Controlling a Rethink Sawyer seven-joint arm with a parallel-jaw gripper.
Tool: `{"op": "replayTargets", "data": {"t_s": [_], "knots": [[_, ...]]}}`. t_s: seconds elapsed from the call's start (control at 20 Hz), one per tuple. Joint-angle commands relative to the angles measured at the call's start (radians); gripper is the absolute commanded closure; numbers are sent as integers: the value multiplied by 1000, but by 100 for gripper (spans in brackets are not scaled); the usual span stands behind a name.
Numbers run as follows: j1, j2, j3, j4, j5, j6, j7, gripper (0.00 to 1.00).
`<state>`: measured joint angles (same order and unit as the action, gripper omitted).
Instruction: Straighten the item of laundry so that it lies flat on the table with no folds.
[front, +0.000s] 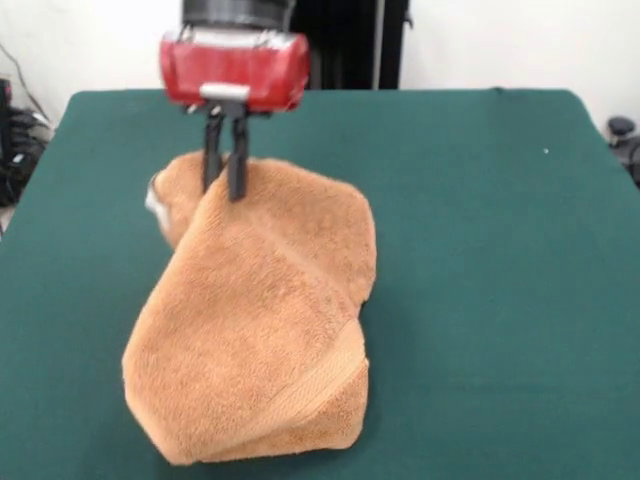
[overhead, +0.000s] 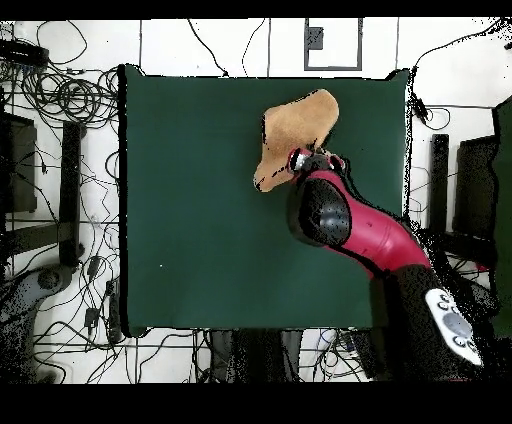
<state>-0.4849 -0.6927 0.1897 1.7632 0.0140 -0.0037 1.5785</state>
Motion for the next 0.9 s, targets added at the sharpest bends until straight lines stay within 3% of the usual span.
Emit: {"op": "replayTargets", "data": {"t_s": [0.05,0.2,0.4,0.7,0.9], "knots": [[-18,114,135,45,-7,-32,202,100],[24,154,39,-8,-27,38,123,100],[157,177,-184,-94,-66,249,23,100],[279,205,-351,-149,-127,475,19,100],[421,271,-543,-266,-227,680,39,100]]}}
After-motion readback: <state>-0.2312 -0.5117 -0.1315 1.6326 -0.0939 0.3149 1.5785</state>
